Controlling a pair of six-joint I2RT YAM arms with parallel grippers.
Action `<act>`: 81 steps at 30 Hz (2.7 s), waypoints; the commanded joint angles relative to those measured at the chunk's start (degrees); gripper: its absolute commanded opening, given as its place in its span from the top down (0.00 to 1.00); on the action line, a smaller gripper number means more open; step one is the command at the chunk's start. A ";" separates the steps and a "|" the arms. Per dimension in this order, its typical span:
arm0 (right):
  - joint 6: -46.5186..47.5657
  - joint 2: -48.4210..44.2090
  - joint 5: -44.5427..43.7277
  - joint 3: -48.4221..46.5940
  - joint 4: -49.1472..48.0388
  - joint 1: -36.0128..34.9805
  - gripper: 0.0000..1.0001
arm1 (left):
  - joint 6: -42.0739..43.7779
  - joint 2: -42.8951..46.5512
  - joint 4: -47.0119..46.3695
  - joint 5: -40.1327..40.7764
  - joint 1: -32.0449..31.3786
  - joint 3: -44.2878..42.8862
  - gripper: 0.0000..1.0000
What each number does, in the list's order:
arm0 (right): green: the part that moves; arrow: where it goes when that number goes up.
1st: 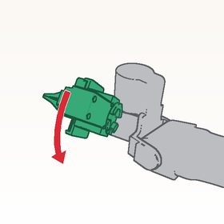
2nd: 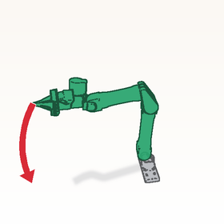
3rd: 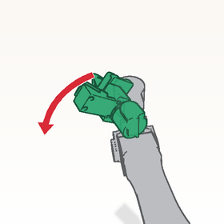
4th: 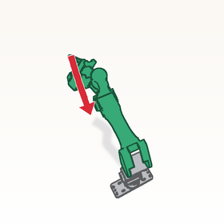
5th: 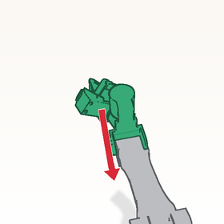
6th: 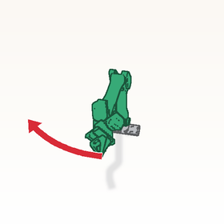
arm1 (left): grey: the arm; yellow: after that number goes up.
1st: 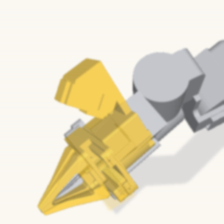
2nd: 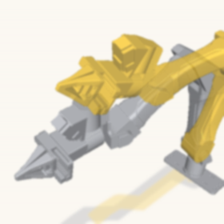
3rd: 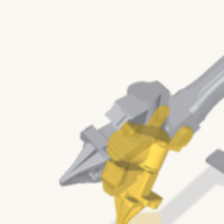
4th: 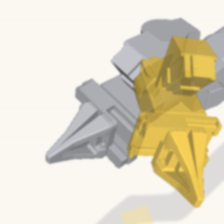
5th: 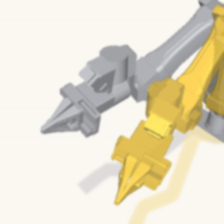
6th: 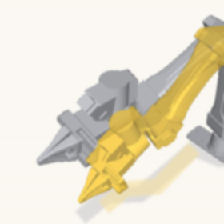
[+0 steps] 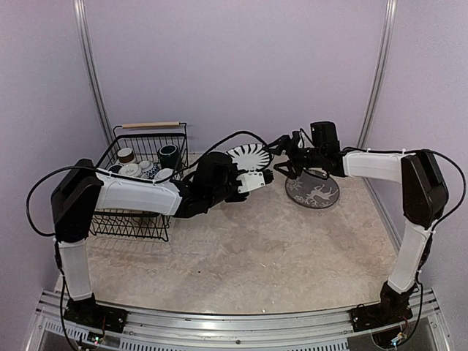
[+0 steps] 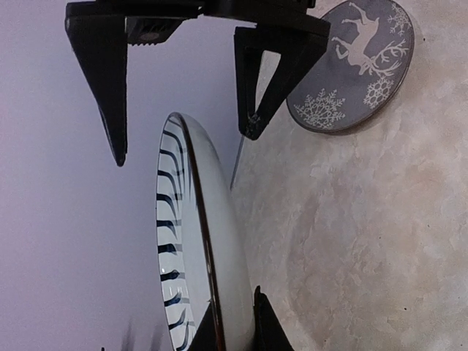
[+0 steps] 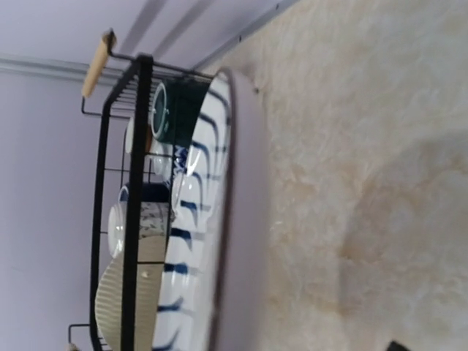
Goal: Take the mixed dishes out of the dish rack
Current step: Pass from the left arm to the right, then place the plate with another plate.
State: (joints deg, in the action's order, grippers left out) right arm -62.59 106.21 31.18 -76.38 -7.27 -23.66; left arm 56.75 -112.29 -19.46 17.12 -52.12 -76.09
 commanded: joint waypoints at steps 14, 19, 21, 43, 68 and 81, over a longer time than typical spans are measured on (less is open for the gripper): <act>-8.57 5.11 3.52 -2.27 -5.48 -2.44 0.84 | 2.68 -0.41 -8.26 5.50 -1.32 -1.61 0.74; -11.16 4.89 2.44 -1.85 -8.41 -2.20 0.99 | 0.53 1.50 -7.56 6.12 -1.64 -0.51 0.38; -12.57 4.73 1.99 -1.21 -10.19 -1.82 1.00 | -0.61 2.71 -6.25 6.53 -1.75 0.03 0.28; -1.18 -1.59 2.32 13.88 -18.27 9.07 1.00 | -48.27 33.22 37.13 -14.67 7.33 -4.90 0.01; 7.29 -5.13 7.66 21.40 -9.73 29.37 1.00 | -65.08 36.22 38.14 -10.61 25.83 -4.63 0.01; 5.66 -0.85 7.89 21.57 -15.52 29.55 0.98 | -65.57 36.33 39.67 -12.15 26.50 -5.64 0.02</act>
State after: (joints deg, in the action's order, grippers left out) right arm -55.64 104.20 35.00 -52.73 -14.94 5.54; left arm -7.94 -76.09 19.00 6.20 -26.22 -80.09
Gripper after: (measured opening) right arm 0.087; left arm 0.984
